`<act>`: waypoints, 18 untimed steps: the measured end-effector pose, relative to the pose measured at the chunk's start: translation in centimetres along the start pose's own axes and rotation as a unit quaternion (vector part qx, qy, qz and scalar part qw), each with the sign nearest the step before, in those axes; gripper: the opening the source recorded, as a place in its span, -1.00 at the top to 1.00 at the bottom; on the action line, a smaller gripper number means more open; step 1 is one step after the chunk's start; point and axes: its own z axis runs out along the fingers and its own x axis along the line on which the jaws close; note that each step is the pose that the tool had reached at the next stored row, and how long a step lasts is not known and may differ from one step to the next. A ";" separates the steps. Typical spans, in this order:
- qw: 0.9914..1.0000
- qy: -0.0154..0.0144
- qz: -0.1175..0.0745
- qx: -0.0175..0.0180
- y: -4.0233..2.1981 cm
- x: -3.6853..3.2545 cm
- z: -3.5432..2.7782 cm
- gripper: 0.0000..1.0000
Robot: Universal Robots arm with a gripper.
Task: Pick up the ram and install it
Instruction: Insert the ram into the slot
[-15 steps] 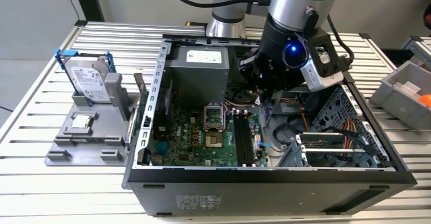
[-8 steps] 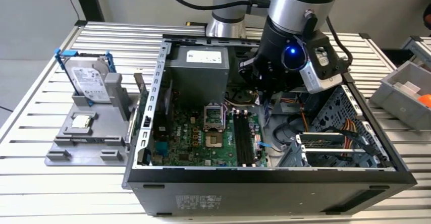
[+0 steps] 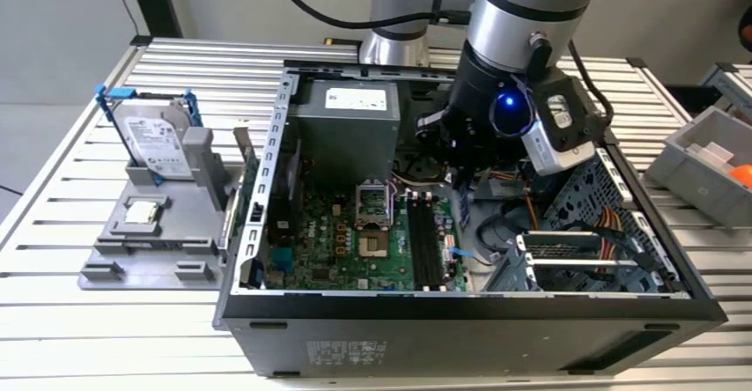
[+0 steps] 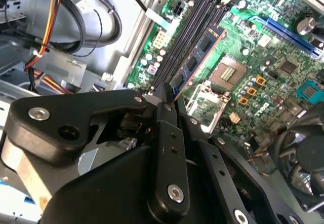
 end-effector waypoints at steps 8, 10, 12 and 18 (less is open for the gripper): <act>1.000 0.000 -0.007 0.000 -0.09 0.04 0.98 1.00; 1.000 0.000 -0.007 0.000 -0.13 0.06 1.30 1.00; 1.000 0.000 -0.007 0.000 -0.22 0.07 1.53 1.00; 1.000 0.000 -0.010 0.000 -0.36 0.07 2.35 1.00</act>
